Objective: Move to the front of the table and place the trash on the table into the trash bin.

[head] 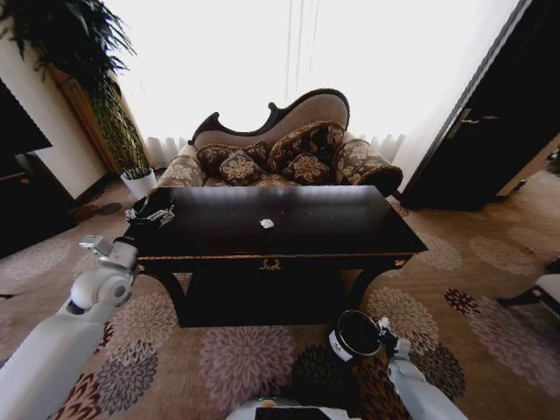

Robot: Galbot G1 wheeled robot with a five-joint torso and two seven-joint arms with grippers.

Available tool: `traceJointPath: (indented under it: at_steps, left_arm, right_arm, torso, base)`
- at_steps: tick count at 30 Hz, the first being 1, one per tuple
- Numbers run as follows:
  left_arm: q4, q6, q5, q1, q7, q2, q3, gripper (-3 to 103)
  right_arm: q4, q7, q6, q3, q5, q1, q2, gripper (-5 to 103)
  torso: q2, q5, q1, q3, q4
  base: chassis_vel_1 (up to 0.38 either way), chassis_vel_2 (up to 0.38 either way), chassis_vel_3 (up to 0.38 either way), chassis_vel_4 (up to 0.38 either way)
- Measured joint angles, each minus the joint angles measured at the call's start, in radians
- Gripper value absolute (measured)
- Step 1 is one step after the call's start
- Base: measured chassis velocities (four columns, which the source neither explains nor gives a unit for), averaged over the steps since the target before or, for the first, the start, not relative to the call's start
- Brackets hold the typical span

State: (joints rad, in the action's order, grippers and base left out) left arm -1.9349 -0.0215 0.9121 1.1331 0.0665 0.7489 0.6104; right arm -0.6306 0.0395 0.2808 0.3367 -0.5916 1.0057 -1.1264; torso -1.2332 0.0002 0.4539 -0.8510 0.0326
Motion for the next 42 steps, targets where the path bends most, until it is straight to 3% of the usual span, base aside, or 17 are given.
traceJointPath:
  at_steps: [11,12,13,14,16,24,26,30,32,36,42]
  left_arm:
    - [0.000,0.000,0.000,0.000,0.000,0.000,0.000,100]
    - [0.000,0.000,0.000,0.000,0.000,0.000,0.000,100]
    - [0.000,0.000,0.000,0.000,0.000,0.000,0.000,100]
    - [0.000,0.000,0.000,0.000,0.000,0.000,0.000,100]
    - [0.000,0.000,0.000,0.000,0.000,0.000,0.000,100]
    - [0.000,0.000,0.000,0.000,0.000,0.000,0.000,100]
    - [0.000,0.000,0.000,0.000,0.000,0.000,0.000,100]
    - [0.000,0.000,0.000,0.000,0.000,0.000,0.000,100]
    - [0.000,0.000,0.000,0.000,0.000,0.000,0.000,100]
    - [0.000,0.000,0.000,0.000,0.000,0.000,0.000,100]
    - [0.000,0.000,0.000,0.000,0.000,0.000,0.000,100]
  right_arm:
    - [-0.040,0.010,-0.005,0.001,0.026,0.014,-0.049,-3]
    - [-0.046,0.010,-0.007,0.002,0.026,0.016,-0.050,1]
    - [-0.053,0.010,-0.009,0.002,0.030,0.023,-0.050,17]
    - [-0.053,0.010,-0.009,0.002,0.030,0.024,-0.051,22]
    - [-0.053,0.010,-0.009,0.002,0.031,0.025,-0.052,22]
    - [-0.052,0.009,-0.010,-0.003,0.040,0.031,-0.060,60]
    - [-0.051,0.009,-0.011,-0.003,0.040,0.031,-0.062,60]
    - [-0.049,0.008,-0.012,-0.004,0.040,0.029,-0.066,82]
    - [-0.049,0.008,-0.013,-0.004,0.040,0.028,-0.066,82]
    - [-0.050,0.007,-0.013,-0.004,0.040,0.024,-0.064,99]
    - [-0.084,0.004,-0.015,-0.002,0.040,0.041,-0.071,100]
  torso:
    - [0.000,-0.0004,0.000,0.000,-0.0002]
    - [0.000,-0.0005,0.000,0.000,-0.0002]
    - [0.000,-0.0006,0.000,0.000,-0.0002]
    - [0.000,-0.0006,0.000,0.000,-0.0002]
    - [0.000,-0.0005,0.000,0.000,-0.0001]
    - [0.000,-0.0006,0.000,0.000,-0.0001]
    - [0.000,-0.0004,0.000,0.000,-0.0001]
    - [0.000,-0.0004,0.000,0.000,-0.0002]
    - [0.000,-0.0004,0.000,0.000,-0.0001]
    - [0.000,-0.0005,0.000,0.000,-0.0001]
    - [0.000,-0.0005,0.000,0.000,-0.0002]
  base:
    - [0.000,0.000,0.000,0.000]
    - [0.000,0.000,0.000,0.000]
    - [0.000,0.000,0.000,0.000]
    - [0.000,0.000,0.000,0.000]
    - [0.000,0.000,0.000,0.000]
    - [0.000,0.000,0.000,0.000]
    - [0.000,0.000,0.000,0.000]
    - [0.000,0.000,0.000,0.000]
    - [0.000,0.000,0.000,0.000]
    - [0.000,0.000,0.000,0.000]
    - [0.000,0.000,0.000,0.000]
